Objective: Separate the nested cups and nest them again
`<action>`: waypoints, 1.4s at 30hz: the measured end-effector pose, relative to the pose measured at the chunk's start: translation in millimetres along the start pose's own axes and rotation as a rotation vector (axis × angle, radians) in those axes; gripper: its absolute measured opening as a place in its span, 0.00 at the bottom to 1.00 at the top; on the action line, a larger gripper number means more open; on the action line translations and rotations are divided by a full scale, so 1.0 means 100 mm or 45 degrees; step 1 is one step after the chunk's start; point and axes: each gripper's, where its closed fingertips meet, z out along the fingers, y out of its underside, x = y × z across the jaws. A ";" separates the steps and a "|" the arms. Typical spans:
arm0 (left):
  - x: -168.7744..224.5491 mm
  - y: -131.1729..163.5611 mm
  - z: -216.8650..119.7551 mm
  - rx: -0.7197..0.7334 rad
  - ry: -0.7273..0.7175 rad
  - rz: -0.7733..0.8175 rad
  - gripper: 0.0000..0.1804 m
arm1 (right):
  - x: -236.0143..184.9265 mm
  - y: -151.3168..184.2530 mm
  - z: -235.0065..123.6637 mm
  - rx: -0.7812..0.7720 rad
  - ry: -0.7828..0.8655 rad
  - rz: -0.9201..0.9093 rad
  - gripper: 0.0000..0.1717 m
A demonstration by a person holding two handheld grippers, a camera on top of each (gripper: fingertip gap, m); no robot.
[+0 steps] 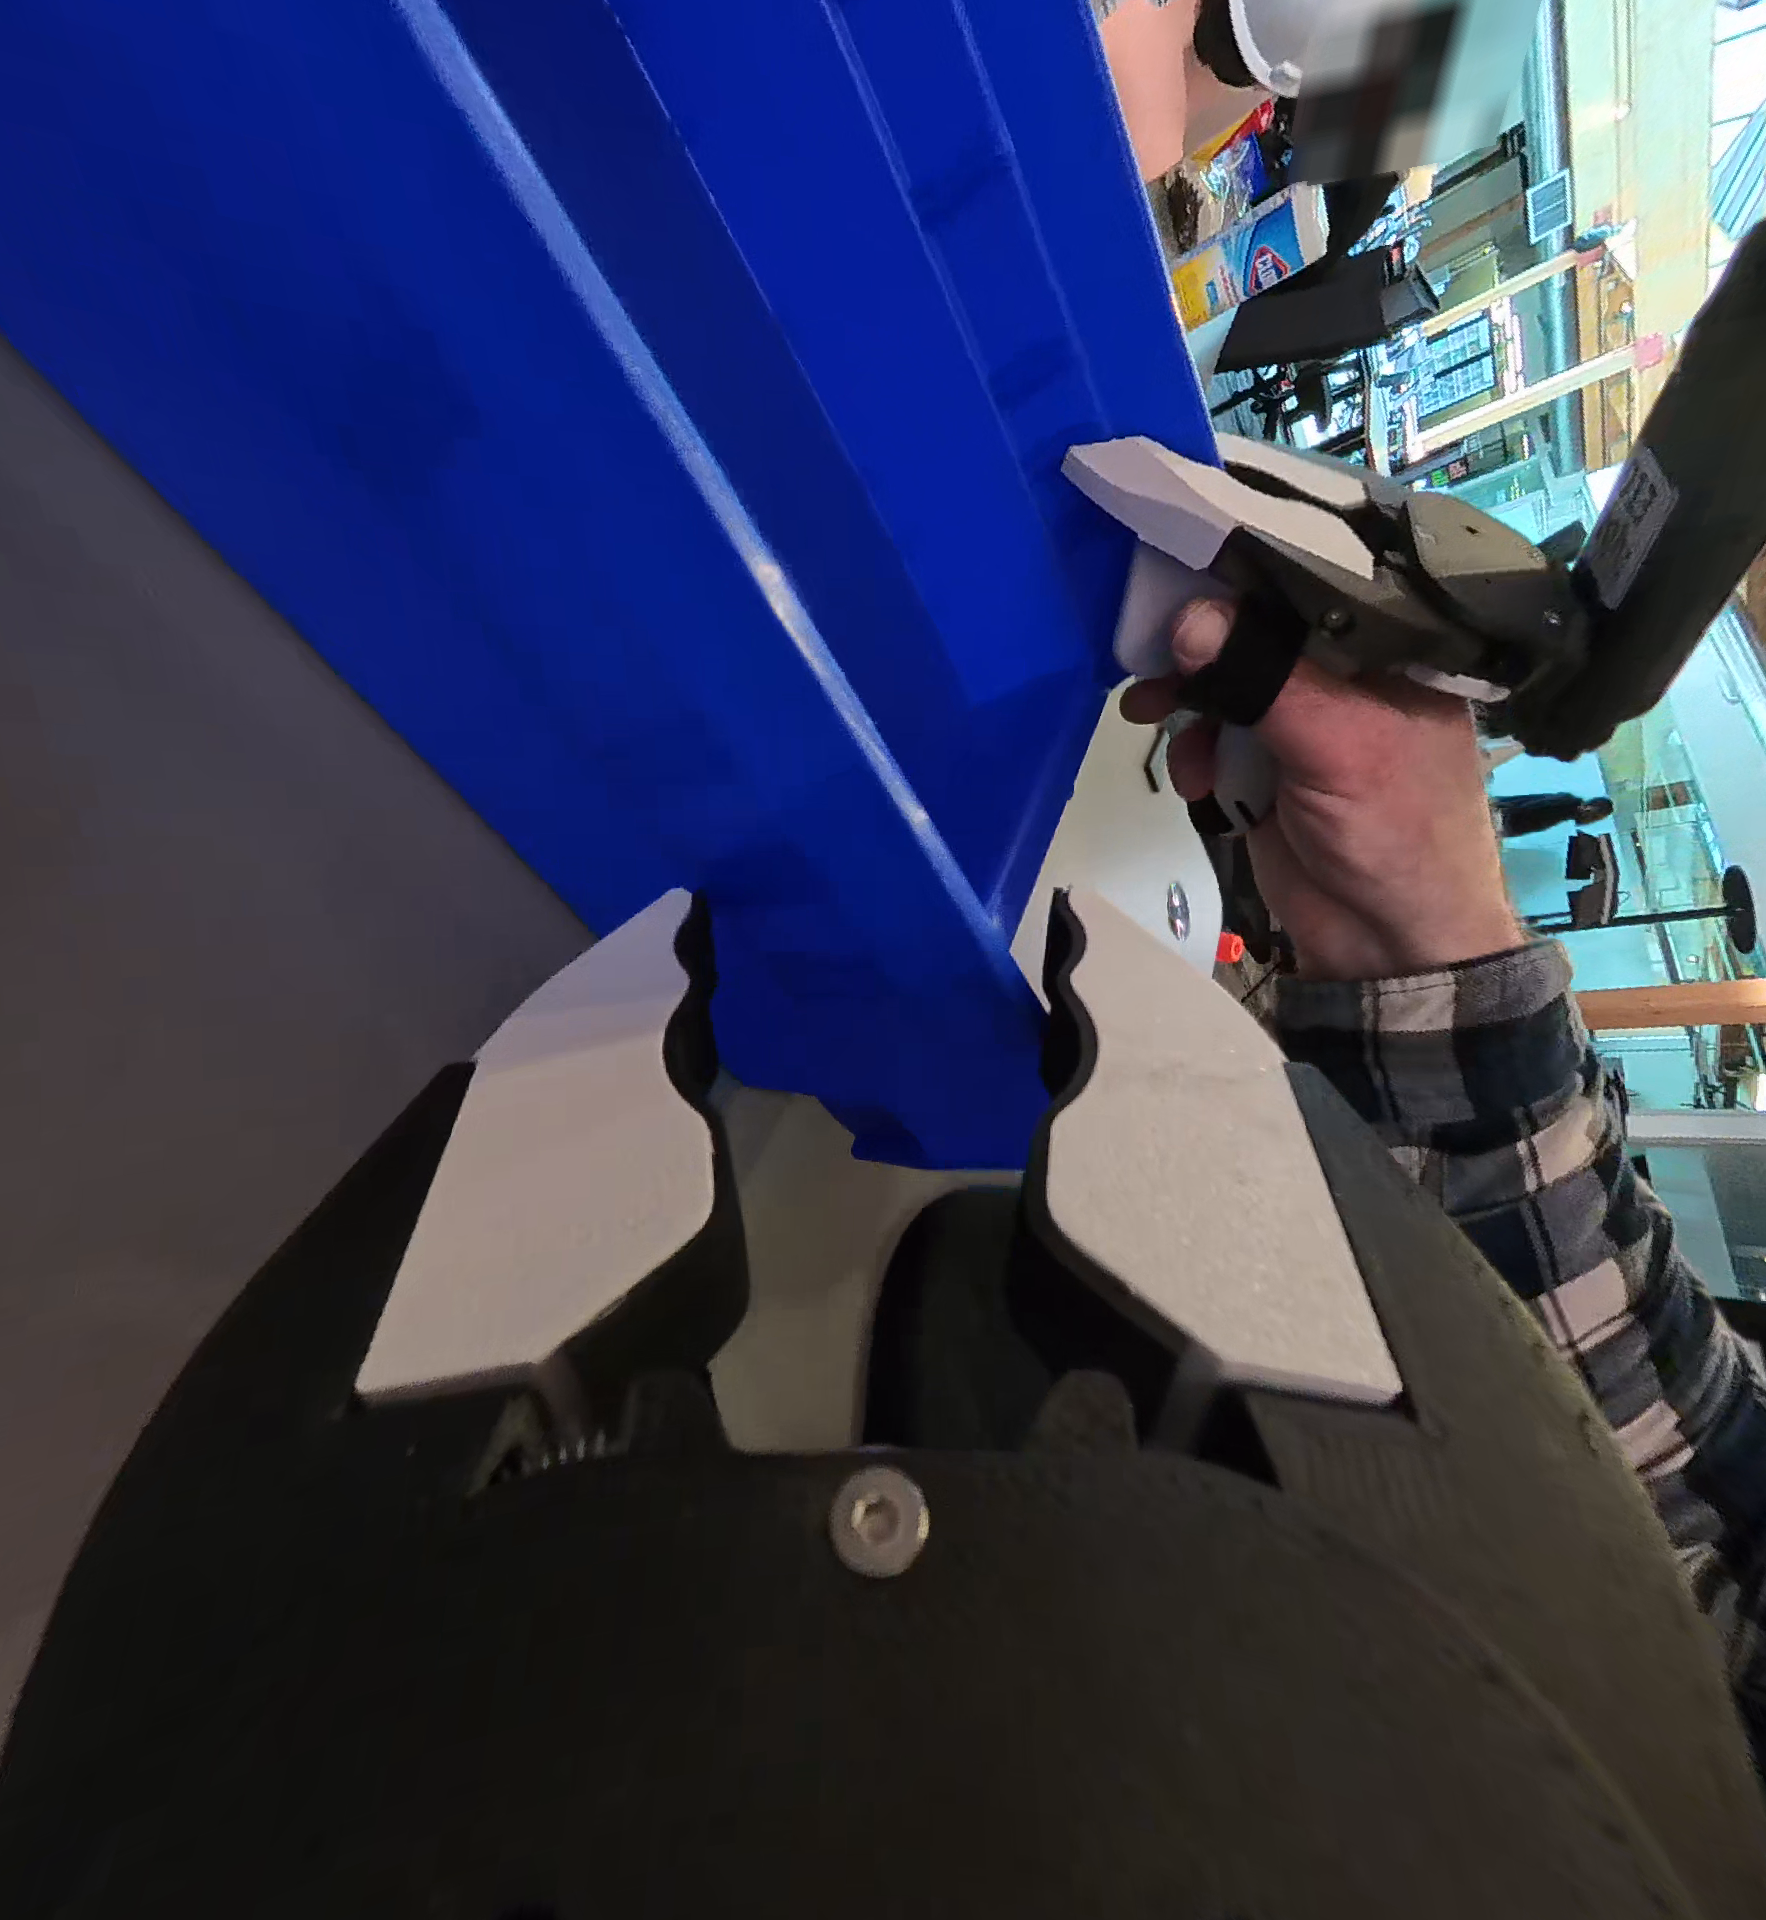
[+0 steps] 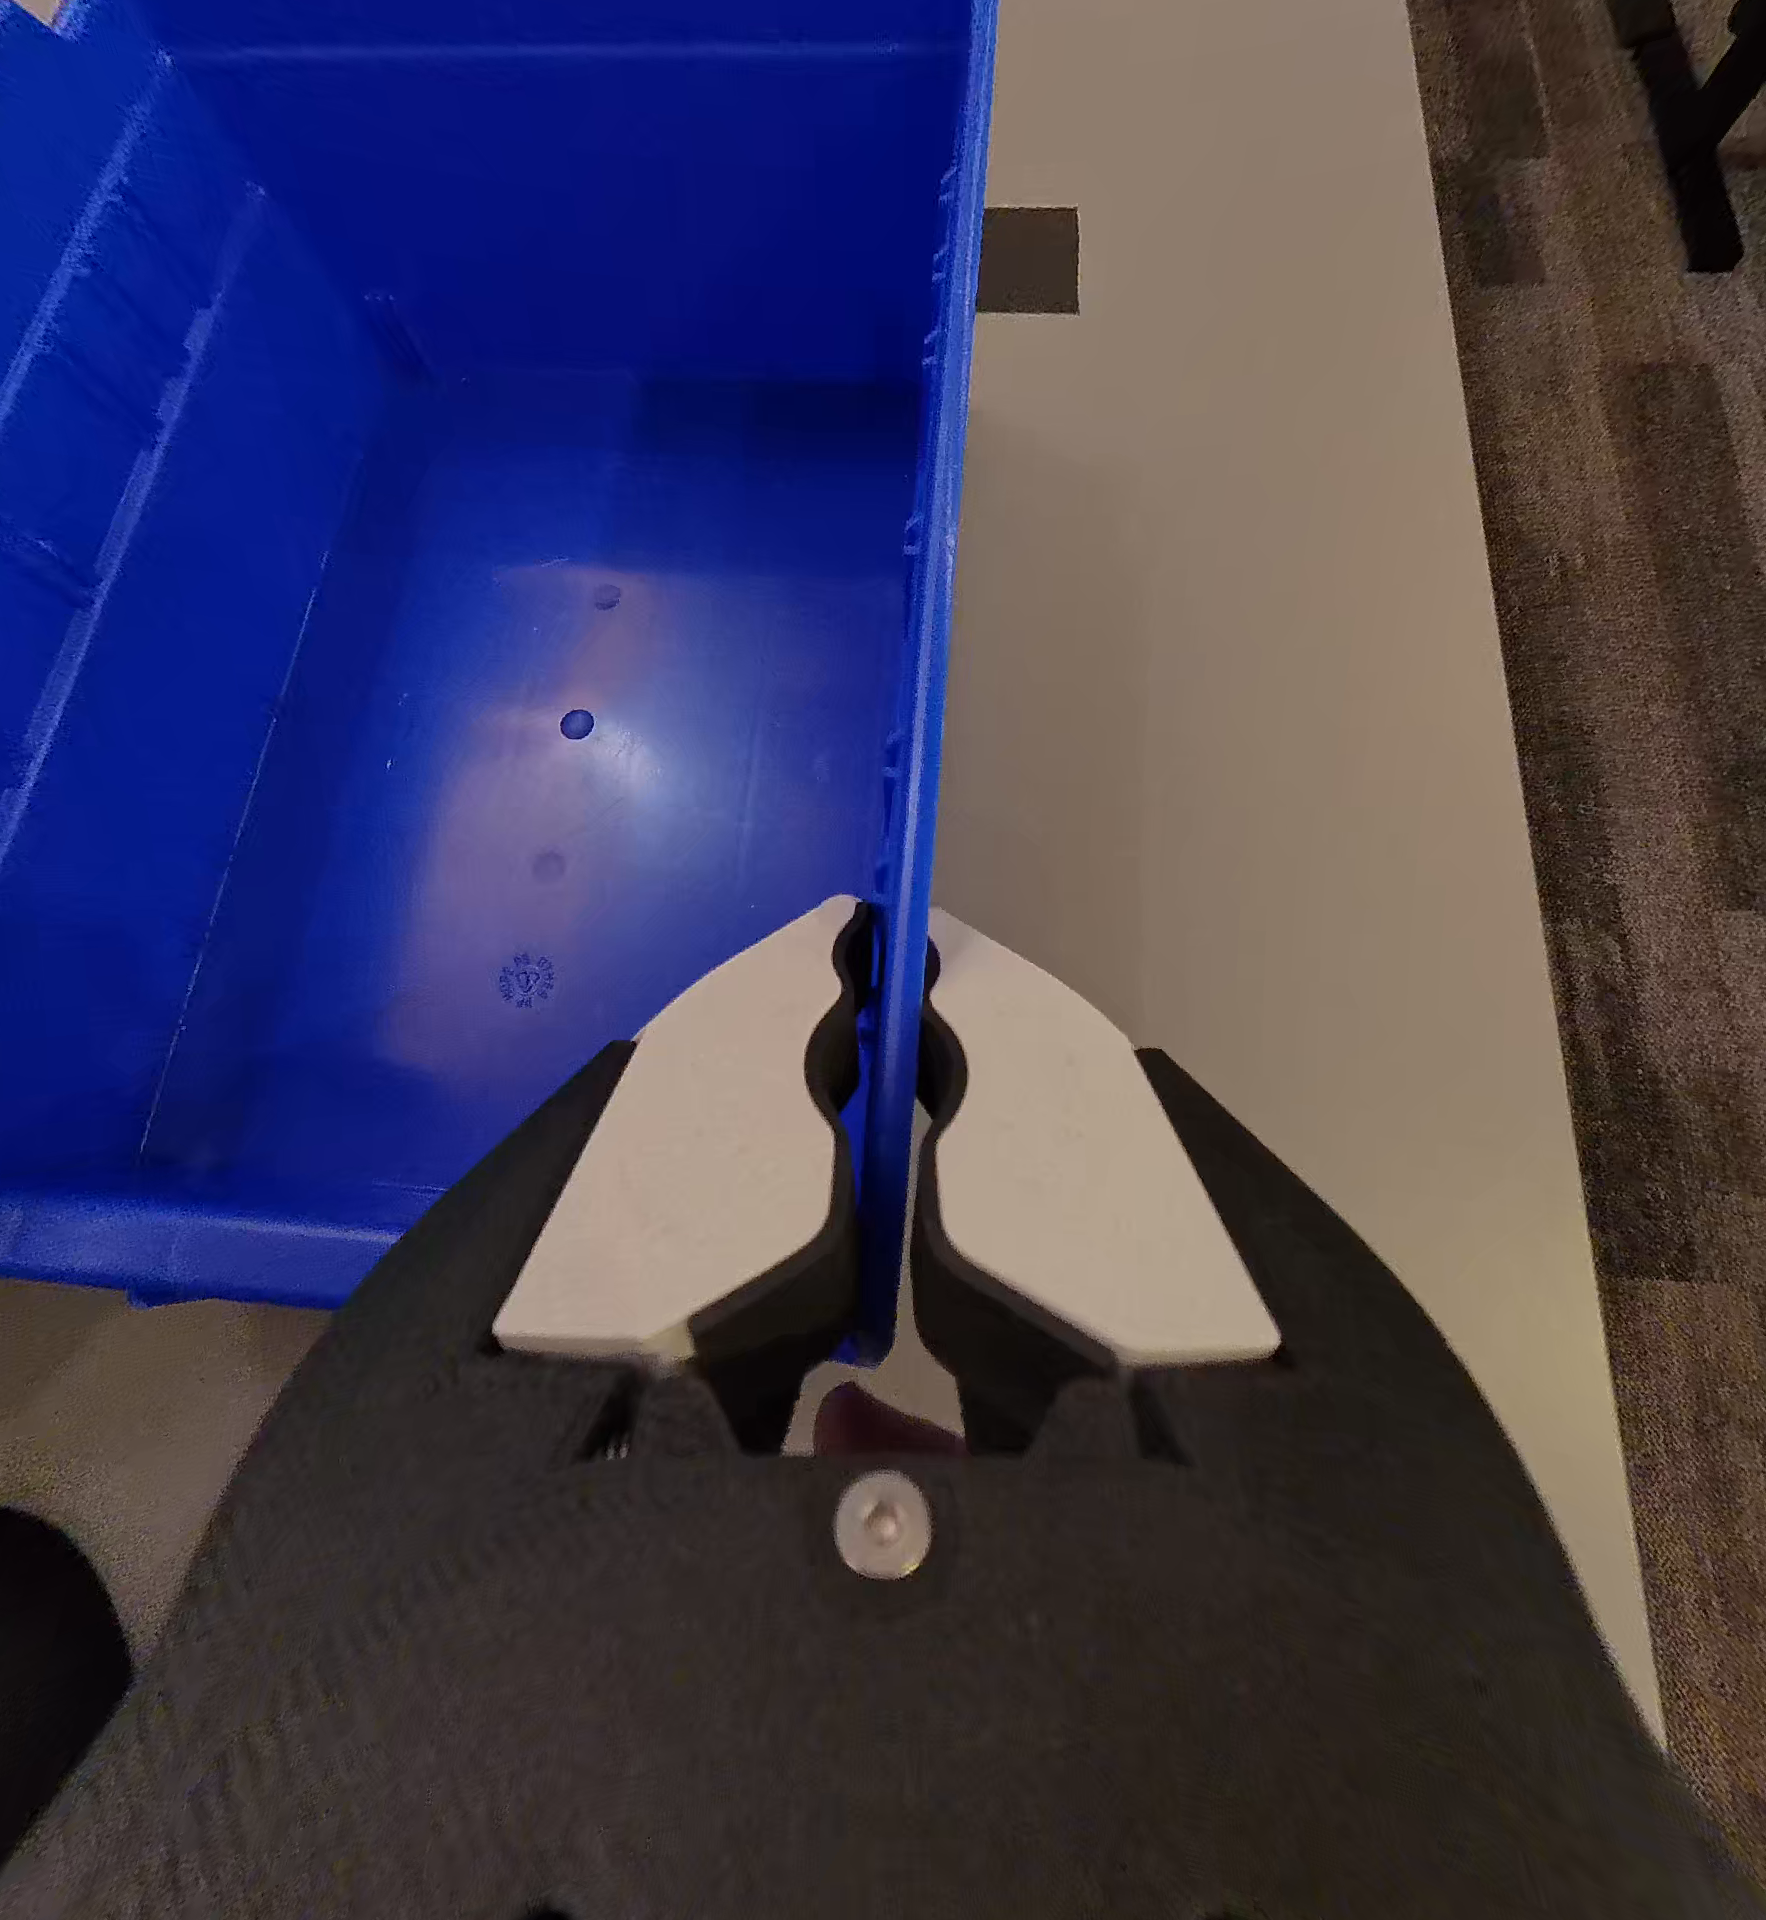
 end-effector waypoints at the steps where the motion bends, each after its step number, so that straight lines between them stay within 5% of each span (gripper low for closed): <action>1: -0.01 -0.04 0.02 -0.001 -0.001 0.003 0.33 | 0.03 -0.03 0.03 -0.004 -0.003 -0.003 0.03; 18: -0.23 -0.63 0.20 0.031 -0.020 -0.013 0.34 | 0.34 -0.45 0.46 0.038 0.039 0.039 0.05; 21: -0.21 -0.65 0.06 0.109 -0.042 0.036 0.39 | 0.40 -0.49 0.32 0.122 0.104 0.100 0.32; 24: -0.18 -0.57 -0.10 0.115 -0.128 0.188 0.50 | 0.44 -0.58 -0.03 0.271 0.196 0.101 0.34; 32: 0.16 0.30 -0.91 0.079 -0.222 0.662 0.51 | -0.45 -0.47 -0.72 0.403 0.064 -0.143 0.31; 38: -0.02 0.73 -1.92 0.271 -0.334 0.601 0.46 | -1.68 -0.01 -0.75 0.359 -0.295 -0.401 0.30; 42: -0.42 0.93 -2.66 0.390 -0.597 0.603 0.46 | -2.20 0.21 -0.65 0.279 -0.424 -0.471 0.32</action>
